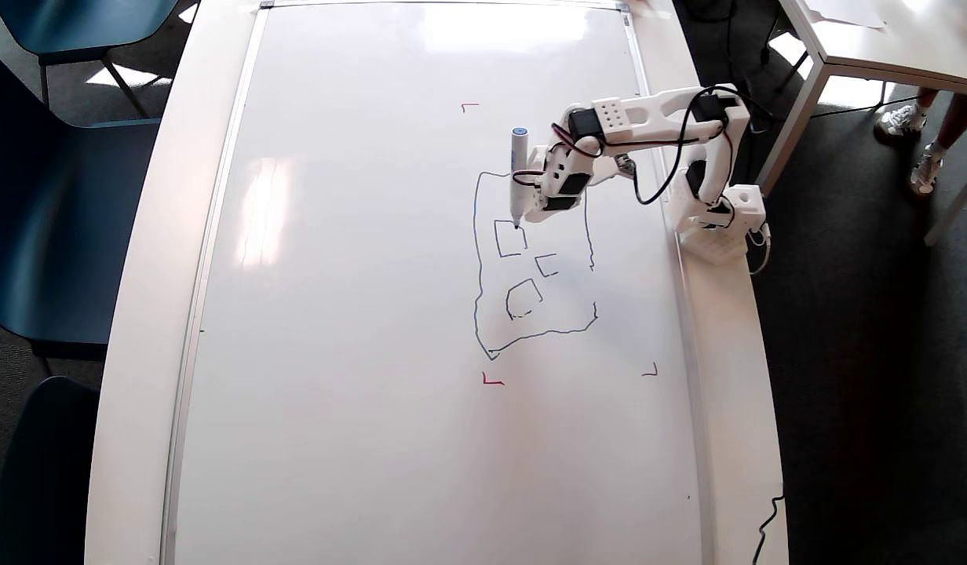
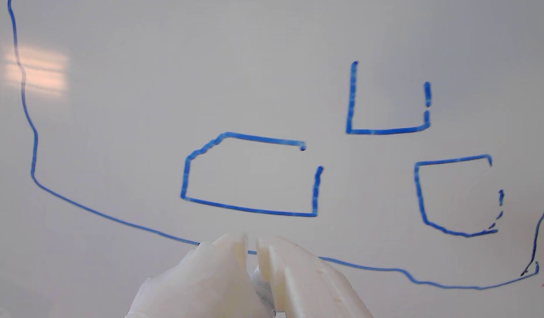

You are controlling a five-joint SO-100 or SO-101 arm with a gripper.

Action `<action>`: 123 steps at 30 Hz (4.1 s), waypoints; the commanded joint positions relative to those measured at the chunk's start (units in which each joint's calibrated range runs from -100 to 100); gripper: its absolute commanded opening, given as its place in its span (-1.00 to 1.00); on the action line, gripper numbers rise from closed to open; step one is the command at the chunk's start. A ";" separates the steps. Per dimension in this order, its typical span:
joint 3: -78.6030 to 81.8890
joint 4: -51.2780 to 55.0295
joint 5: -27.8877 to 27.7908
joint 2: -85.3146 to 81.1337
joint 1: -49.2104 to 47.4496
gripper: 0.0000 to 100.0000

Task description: Draw on a whiteboard a robot head using a pen attached to the gripper

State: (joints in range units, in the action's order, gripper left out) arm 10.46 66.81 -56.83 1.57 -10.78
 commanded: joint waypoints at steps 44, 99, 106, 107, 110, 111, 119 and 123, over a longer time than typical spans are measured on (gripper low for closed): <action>-21.85 -15.20 -0.70 26.90 1.17 -0.99; -25.58 -12.25 -0.01 27.66 0.21 -0.99; -29.66 -12.77 -0.17 27.41 0.51 -0.99; -30.75 -12.77 -0.11 27.41 0.66 -0.99; -36.02 -11.90 0.15 27.07 1.32 -0.99; -37.11 -11.90 0.15 26.65 1.54 -0.99; -38.29 -11.90 5.73 20.86 2.94 -0.98; -38.20 -11.99 13.18 16.67 2.94 -0.99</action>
State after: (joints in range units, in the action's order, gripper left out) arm -25.72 54.73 -48.75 24.86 -8.37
